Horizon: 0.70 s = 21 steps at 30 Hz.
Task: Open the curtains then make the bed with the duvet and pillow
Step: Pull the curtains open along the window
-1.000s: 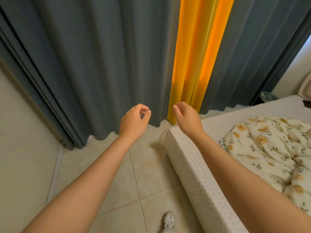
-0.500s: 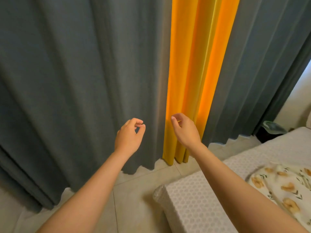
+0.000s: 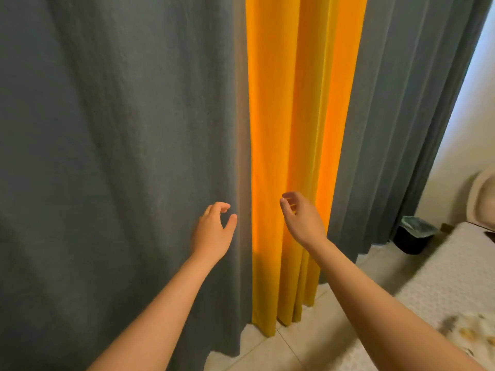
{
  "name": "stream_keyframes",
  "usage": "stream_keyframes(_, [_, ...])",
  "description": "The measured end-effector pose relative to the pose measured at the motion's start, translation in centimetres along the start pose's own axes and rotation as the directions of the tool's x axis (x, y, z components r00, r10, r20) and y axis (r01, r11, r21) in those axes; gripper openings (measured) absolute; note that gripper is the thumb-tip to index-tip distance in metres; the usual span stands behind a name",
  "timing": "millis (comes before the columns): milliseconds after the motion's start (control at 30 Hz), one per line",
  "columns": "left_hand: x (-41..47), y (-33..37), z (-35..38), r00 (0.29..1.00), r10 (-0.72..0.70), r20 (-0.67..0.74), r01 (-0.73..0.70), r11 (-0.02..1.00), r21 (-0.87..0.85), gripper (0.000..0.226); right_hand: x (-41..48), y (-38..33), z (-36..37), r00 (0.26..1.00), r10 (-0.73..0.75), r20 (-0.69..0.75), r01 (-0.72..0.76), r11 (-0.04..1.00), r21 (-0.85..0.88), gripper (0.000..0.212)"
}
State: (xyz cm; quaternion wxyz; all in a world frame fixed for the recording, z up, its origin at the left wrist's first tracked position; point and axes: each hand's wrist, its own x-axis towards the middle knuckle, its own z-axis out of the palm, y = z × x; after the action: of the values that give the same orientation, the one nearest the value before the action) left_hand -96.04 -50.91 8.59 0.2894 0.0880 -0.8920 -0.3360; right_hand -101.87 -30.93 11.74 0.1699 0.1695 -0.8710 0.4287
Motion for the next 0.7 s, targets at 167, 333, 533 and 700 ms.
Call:
stream_keyframes(167, [8.3, -0.9, 3.0, 0.999, 0.024, 0.037, -0.024, 1.000, -0.005, 0.037, 8.4, 1.9, 1.6, 0.998, 0.010, -0.061, -0.011, 1.000, -0.013, 0.040])
stream_keyframes(333, [16.1, -0.6, 6.7, 0.997, 0.037, -0.061, -0.038, 0.999, -0.003, 0.068, 17.6, 5.6, 3.0, 0.995, 0.004, -0.098, -0.009, 0.999, -0.049, 0.050])
stream_keyframes(533, [23.8, 1.2, 11.8, 0.958, -0.023, -0.287, 0.018, 1.000, -0.021, 0.112, 27.3, 10.3, 3.4, 0.978, 0.054, -0.201, -0.049, 0.998, 0.026, 0.111])
stream_keyframes(700, [30.4, 1.2, 16.7, 0.942, -0.072, -0.329, 0.071, 0.997, -0.015, 0.122, 35.3, 15.0, 4.3, 0.965, 0.106, -0.240, -0.094, 0.994, 0.060, 0.132])
